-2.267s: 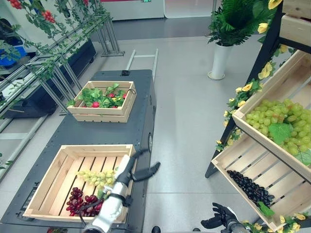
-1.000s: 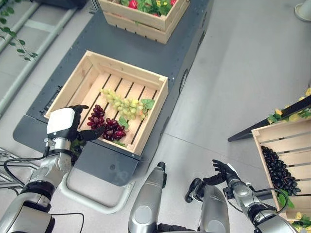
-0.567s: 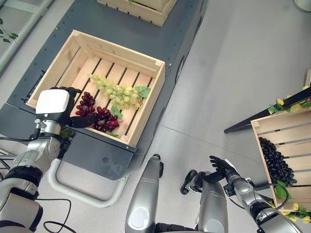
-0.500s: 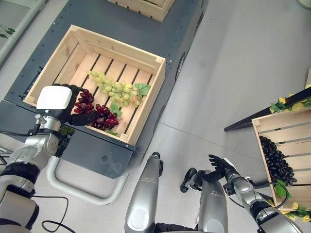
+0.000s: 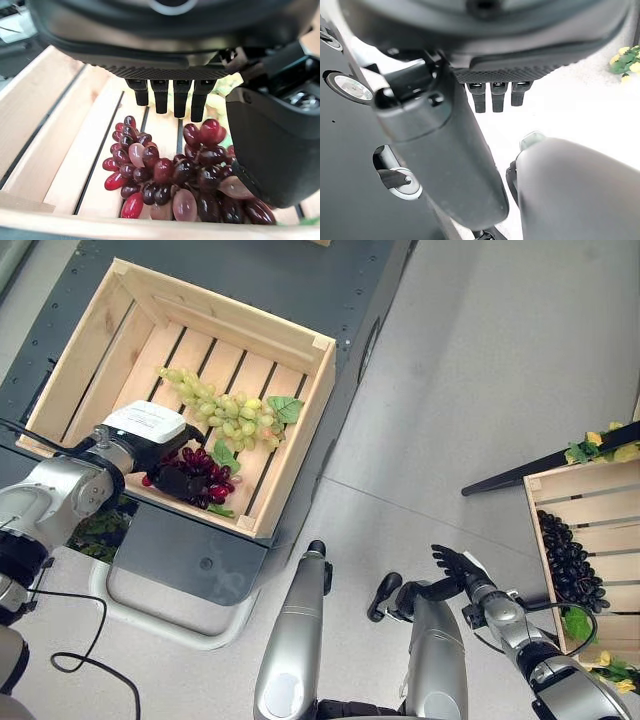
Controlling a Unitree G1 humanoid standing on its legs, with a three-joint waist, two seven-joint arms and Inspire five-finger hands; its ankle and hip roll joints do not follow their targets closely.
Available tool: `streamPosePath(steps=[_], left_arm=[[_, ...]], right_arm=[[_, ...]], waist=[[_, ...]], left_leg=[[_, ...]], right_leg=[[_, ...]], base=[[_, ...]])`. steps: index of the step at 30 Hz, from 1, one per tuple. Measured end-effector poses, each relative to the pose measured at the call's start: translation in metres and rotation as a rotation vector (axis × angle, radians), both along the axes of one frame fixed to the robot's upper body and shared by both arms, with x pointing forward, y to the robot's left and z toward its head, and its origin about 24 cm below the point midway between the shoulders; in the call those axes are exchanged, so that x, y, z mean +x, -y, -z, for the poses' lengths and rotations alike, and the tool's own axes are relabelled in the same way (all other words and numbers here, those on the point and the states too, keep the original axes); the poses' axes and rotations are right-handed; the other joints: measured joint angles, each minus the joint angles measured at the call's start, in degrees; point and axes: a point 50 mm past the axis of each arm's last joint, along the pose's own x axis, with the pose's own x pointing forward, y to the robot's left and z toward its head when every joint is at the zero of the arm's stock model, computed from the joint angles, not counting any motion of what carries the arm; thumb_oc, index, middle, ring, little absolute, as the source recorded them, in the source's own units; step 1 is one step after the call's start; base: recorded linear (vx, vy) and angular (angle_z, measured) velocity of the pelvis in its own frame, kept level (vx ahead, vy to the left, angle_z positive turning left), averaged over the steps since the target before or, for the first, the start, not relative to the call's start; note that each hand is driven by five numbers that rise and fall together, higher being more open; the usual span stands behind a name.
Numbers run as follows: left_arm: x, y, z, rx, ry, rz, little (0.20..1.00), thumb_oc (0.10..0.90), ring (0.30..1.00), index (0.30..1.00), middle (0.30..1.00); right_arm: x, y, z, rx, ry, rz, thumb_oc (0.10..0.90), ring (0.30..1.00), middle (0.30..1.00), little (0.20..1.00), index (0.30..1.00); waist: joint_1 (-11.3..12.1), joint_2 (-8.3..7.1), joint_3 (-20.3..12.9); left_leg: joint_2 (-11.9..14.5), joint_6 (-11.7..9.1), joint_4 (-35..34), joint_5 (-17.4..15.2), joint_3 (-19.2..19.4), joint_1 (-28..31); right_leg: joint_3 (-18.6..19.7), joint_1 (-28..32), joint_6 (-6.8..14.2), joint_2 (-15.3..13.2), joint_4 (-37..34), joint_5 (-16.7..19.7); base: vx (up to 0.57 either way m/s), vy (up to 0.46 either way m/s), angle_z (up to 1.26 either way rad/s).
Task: Pick up the fruits from the basket on one side to the basket on the other side
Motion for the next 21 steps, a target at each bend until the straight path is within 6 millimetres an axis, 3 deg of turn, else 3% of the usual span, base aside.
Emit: streamPosePath(steps=[7,14,21], left_arm=[[0.005,0.007,-0.011,-0.027,-0.098,-0.032,0.9,0.8,0.9,0.9,0.9],[0.006,0.001,-0.022,-0.026,-0.155,-0.132,0.9,0.8,0.9,0.9,0.9],[0.01,-0.001,-0.032,0.059,-0.223,-0.239,0.9,0.8,0.9,0.9,0.9]], right_arm=[[0.0,-0.001,-0.001,0.03,0.02,0.006,0.8,0.9,0.9,0.9,0.9],[0.003,-0.002,-0.005,0.043,0.049,-0.002,0.8,0.9,0.9,0.9,0.9],[0.006,-0.003,-0.007,0.05,0.063,0.0,0.8,0.9,0.9,0.9,0.9]], waist=[[0.0,-0.14,-0.02],[-0.24,-0.41,-0.05],[-1.4,-1.07,-0.12]], left_leg=[[0.11,-0.6,-1.11,0.39,-1.28,-1.03],[0.18,-0.59,-1.56,0.39,-1.34,-1.93],[0.17,-0.6,-1.56,0.4,-1.78,-2.55]], right_leg=[[-1.23,-0.25,0.11,0.76,-1.51,0.25],[-1.43,-0.86,0.24,0.96,-2.29,0.41],[-1.88,-1.04,0.28,1.07,-2.53,0.44]], base=[[-0.02,-0.022,0.06],[-0.01,-0.006,0.0],[-0.01,-0.018,0.02]])
